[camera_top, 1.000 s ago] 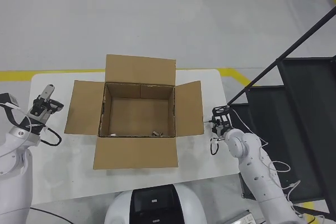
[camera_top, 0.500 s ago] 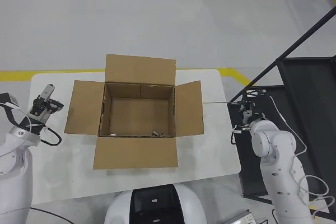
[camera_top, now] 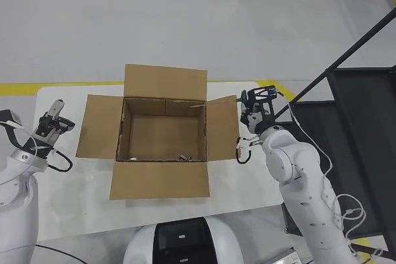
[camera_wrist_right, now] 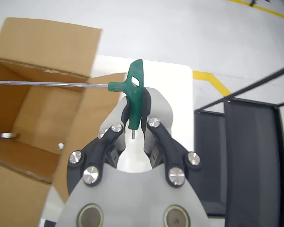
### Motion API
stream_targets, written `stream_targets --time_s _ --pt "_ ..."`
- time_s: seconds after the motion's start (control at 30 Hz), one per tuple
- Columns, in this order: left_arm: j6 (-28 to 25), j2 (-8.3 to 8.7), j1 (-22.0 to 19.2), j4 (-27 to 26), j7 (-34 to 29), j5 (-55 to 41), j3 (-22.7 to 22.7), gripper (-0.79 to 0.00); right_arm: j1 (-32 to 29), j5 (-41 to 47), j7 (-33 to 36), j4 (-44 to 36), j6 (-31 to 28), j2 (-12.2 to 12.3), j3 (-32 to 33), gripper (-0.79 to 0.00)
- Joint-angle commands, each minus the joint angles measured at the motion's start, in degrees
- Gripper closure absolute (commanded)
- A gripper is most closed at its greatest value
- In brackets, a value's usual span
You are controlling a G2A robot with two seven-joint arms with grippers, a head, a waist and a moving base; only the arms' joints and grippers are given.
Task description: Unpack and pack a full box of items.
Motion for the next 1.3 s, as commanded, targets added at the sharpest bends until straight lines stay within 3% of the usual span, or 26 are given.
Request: stream_targets --time_s 0.0,0.3,0.5,0.53,0.57,0.6,0.63,0.83,0.97,1.07,1.27 --pt "0.0 0.00 0.0 0.0 0.0 0.0 0.0 -0.785 2.1 0.0 -0.3 0.8 0.0 -0.4 -3.6 0.000" --pt "0.0 0.00 0.0 0.0 0.0 0.0 0.0 -0.785 10.3 0.8 1.9 9.0 1.7 -3.1 -20.2 0.000" --pt "0.0 0.00 0.0 0.0 0.0 0.0 0.0 -0.785 14.0 1.2 -0.1 16.4 3.8 -5.0 -26.2 0.000" --pt "0.0 0.00 0.0 0.0 0.0 0.0 0.0 -0.785 14.6 1.4 -0.2 17.3 4.2 -5.2 -26.7 -0.043" --pt "0.0 0.00 0.0 0.0 0.0 0.0 0.0 -0.785 15.0 1.8 -0.3 18.2 4.8 -5.5 -27.0 -0.329" --pt "0.0 0.00 0.0 0.0 0.0 0.0 0.0 -0.785 15.5 1.9 -0.2 19.1 5.3 -5.7 -27.4 -0.717" --pt "0.0 0.00 0.0 0.0 0.0 0.0 0.0 -0.785 16.0 2.2 -0.1 20.0 5.7 -6.0 -27.8 -0.785" --pt "0.7 0.04 0.8 -0.7 0.3 0.6 0.5 -0.785 17.4 5.2 -1.4 22.2 7.4 -7.1 -28.2 -0.785" --pt "0.6 0.24 0.7 -0.4 -0.5 1.3 0.5 -0.785 15.9 11.2 -3.0 19.6 8.2 -7.2 -24.8 -0.785" --pt "-0.8 0.63 -0.3 0.8 -2.3 3.0 -0.2 -0.785 13.6 20.5 -3.7 15.7 6.8 -7.0 -20.0 -0.785" --pt "-9.5 2.05 -4.3 6.5 -10.3 6.0 -3.1 -0.785 8.4 40.0 -1.0 8.5 5.1 -6.1 -7.9 -0.785"
